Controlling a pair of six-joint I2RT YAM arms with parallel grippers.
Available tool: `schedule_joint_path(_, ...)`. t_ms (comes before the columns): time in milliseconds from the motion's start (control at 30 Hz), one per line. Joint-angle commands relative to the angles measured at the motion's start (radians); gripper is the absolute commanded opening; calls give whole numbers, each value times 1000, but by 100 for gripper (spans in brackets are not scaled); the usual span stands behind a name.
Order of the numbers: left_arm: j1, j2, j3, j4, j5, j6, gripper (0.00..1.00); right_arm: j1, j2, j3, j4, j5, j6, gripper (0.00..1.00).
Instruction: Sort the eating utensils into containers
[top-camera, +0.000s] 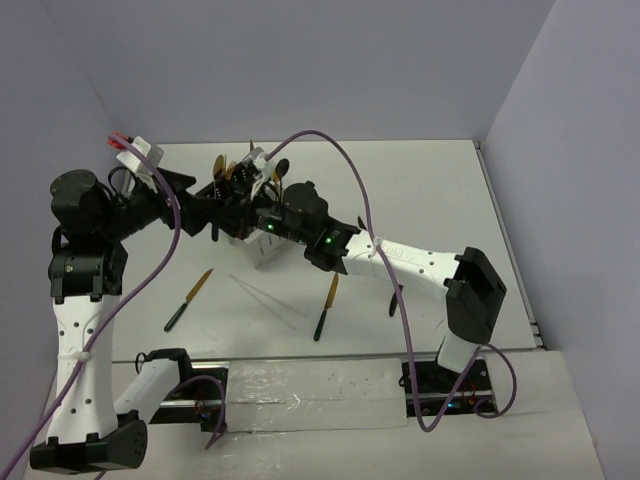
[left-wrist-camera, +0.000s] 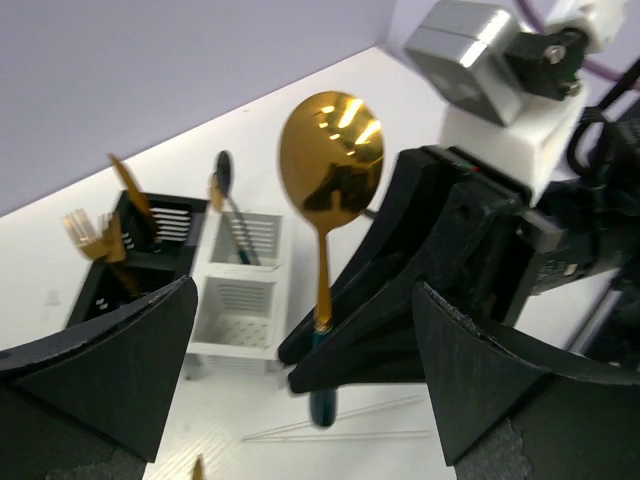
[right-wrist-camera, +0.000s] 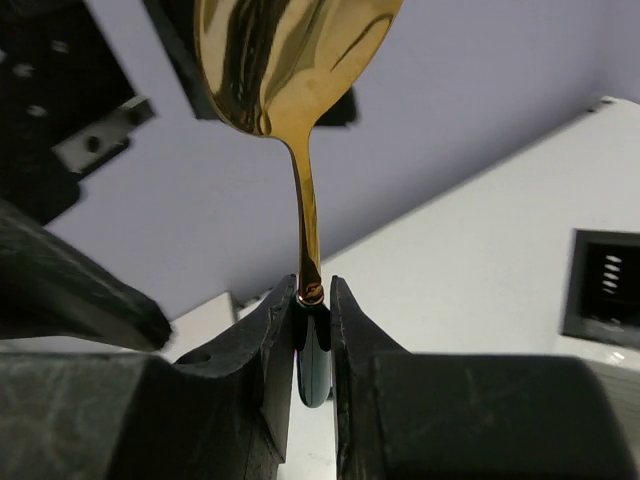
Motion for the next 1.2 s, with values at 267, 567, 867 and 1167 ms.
schedule_joint_path(267,3,-28,-39,-134,-546,237,99,-92,-73,-82,-55,494,-33,0)
schedule_joint_path(567,3,3,-322,-141,-790,376,99,-198,49,-105,-37,762,-14,0)
schedule_joint_path(867,4,138,-511,-130,-887,493,95,-197,272,72,-119,841,-30,0)
schedule_joint_path(1167,4,208,-582,-104,-872,525,89,-195,322,81,-138,793,19,0)
